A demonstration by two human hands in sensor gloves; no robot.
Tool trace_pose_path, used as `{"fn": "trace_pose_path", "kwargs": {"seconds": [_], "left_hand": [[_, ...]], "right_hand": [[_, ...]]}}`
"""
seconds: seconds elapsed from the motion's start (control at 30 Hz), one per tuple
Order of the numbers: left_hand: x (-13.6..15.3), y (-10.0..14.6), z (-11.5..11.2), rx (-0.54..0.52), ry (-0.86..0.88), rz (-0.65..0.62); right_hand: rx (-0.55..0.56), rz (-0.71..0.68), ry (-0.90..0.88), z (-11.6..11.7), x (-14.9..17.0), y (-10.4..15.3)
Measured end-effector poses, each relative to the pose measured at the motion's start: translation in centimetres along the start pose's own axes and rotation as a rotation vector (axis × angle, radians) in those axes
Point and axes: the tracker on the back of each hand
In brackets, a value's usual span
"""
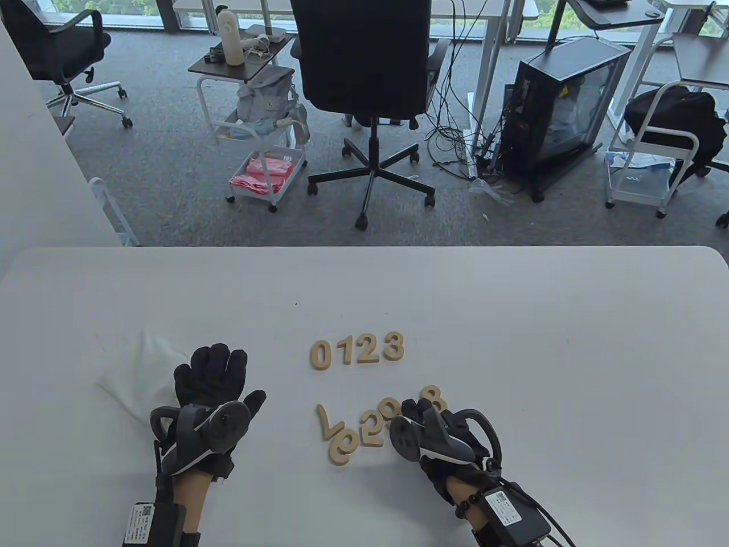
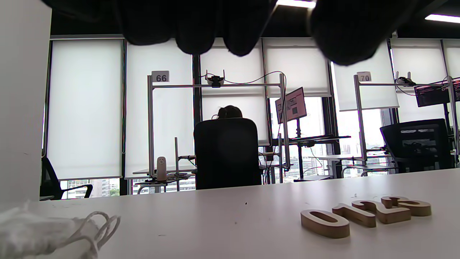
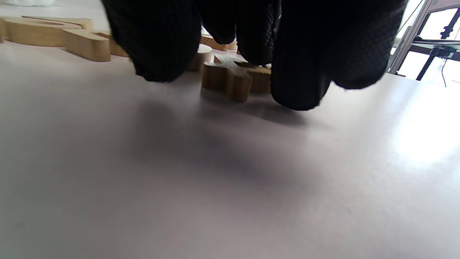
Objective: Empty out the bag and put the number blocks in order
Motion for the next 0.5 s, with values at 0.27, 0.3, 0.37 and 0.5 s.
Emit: {"fn": "trace_pose_path", "kwargs": {"seconds": [0.27,0.3,0.37,0.5], "left_hand": [[0.04,0.01,0.01,-0.001,0.003,0.004],[0.04,0.02,0.01,-0.001,0.004,0.004],[0.04,0.02,0.01,0.002,0.003,0.004],[-0.06,0.00,0.01,0.005,-0.001,-0.001]], "right_hand": [[0.065,-0.009,0.081,0.35,-0.46,0.18],[0.082,-0.009,0.085,0.40,-0.50,0.21],[0.102,-0.023,0.109,0.56,-0.64,0.26],[0.113,-0.025,0.111,0.61,-0.71,0.26]]}}
Point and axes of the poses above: the tracker on the back of each hand, its own x axis roughly to the little-finger side, its own y axis roughly from the fingertips to the wrist, z = x × y, and after that the axes turned 11 degrees about -y, right-handed
